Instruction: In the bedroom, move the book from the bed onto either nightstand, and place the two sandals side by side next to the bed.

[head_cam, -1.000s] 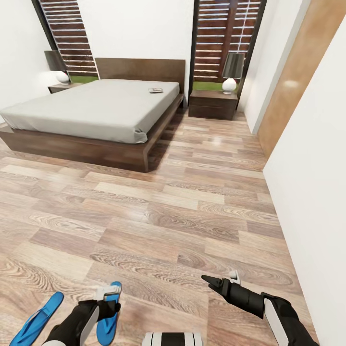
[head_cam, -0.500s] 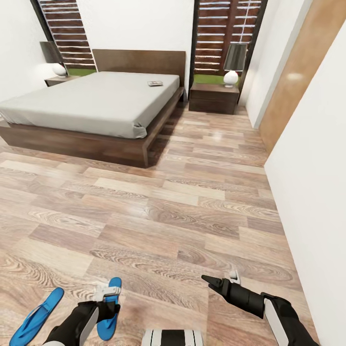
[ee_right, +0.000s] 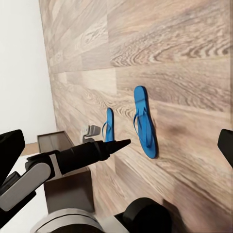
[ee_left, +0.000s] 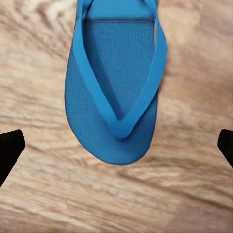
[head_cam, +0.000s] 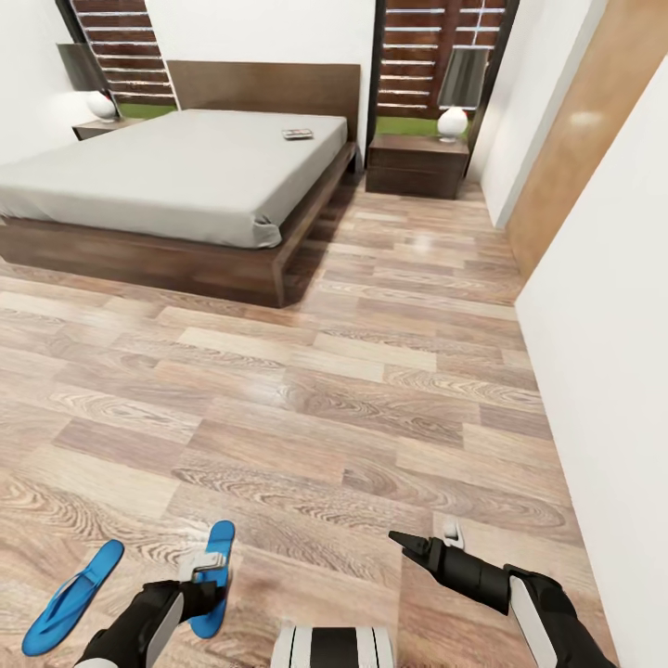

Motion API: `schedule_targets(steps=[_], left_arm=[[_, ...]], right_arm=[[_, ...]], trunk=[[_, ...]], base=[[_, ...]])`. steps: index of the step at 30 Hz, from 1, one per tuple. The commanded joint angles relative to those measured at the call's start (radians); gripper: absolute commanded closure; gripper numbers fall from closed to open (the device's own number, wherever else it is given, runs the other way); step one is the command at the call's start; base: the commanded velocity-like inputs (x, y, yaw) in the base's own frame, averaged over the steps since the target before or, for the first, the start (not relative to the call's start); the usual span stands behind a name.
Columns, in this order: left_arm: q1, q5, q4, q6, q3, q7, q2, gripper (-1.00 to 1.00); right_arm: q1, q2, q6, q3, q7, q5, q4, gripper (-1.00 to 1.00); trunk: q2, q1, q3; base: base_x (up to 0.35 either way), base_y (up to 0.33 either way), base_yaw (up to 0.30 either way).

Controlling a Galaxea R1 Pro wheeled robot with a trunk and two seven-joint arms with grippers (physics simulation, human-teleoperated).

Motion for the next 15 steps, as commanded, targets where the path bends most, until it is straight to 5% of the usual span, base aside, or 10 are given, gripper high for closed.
schedule_targets(steps=[1,15], left_arm=[[0.0,0.001,-0.002,0.006,0.004,-0.003,0.0,-1.0],[0.0,0.003,-0.001,0.005,0.003,-0.005,0.003,-1.0]], right_arm=[[0.0,0.0,0.006,-0.001,0.001,-0.003,0.0,-1.0],[0.0,0.0,0.006,-0.001,0.001,-0.003,0.0,-1.0]], trunk=[[-0.001,0.0,-0.005],[-0.004,0.007,-0.059]], base=[[0.0,0.0,0.0],[0.0,0.0,0.0]])
